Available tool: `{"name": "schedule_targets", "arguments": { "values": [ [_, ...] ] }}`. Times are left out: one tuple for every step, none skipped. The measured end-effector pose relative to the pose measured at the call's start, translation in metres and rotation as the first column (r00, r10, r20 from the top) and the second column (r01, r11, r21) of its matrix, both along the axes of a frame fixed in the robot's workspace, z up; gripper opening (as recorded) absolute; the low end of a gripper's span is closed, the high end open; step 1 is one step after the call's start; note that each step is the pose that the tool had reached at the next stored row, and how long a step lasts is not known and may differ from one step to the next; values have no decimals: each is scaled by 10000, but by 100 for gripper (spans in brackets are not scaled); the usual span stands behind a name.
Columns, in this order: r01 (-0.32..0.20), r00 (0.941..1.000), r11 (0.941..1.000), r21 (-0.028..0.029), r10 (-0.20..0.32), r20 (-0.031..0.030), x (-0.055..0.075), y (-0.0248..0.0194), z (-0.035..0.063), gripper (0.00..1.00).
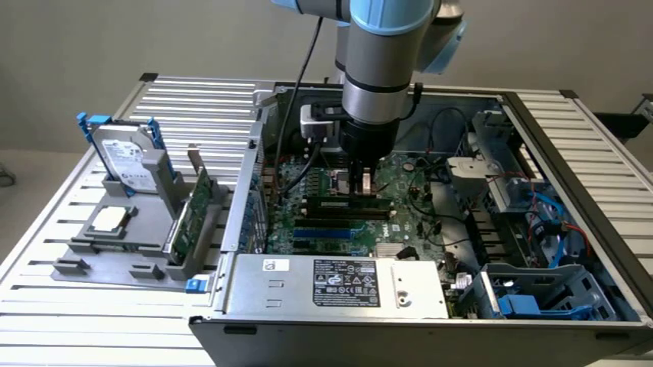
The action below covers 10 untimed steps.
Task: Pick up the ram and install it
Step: 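Insert the ram into the slot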
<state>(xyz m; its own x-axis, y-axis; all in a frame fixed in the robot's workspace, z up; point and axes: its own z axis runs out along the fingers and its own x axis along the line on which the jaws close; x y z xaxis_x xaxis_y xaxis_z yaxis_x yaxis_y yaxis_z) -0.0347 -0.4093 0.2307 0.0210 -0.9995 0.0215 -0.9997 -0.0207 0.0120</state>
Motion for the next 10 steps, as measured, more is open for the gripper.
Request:
{"name": "schedule_targets", "arguments": {
  "values": [
    [-9,10000,10000,0,9,0,0,0,0,14],
    [-18,10000,10000,0,18,0,0,0,0,14],
    [-26,10000,10000,-1,26,0,0,0,0,14],
    [-35,10000,10000,-3,35,-1,0,0,0,14],
    [-44,10000,10000,-3,44,-1,0,0,-1,14],
    [-52,10000,10000,0,52,0,0,0,-4,14],
    [-57,10000,10000,1,57,1,0,0,-7,14],
    [-60,10000,10000,1,60,1,0,0,-10,14],
    [-64,10000,10000,0,64,0,0,0,-12,14],
    [-67,10000,10000,-2,67,0,1,0,-14,14]
  ]
}}
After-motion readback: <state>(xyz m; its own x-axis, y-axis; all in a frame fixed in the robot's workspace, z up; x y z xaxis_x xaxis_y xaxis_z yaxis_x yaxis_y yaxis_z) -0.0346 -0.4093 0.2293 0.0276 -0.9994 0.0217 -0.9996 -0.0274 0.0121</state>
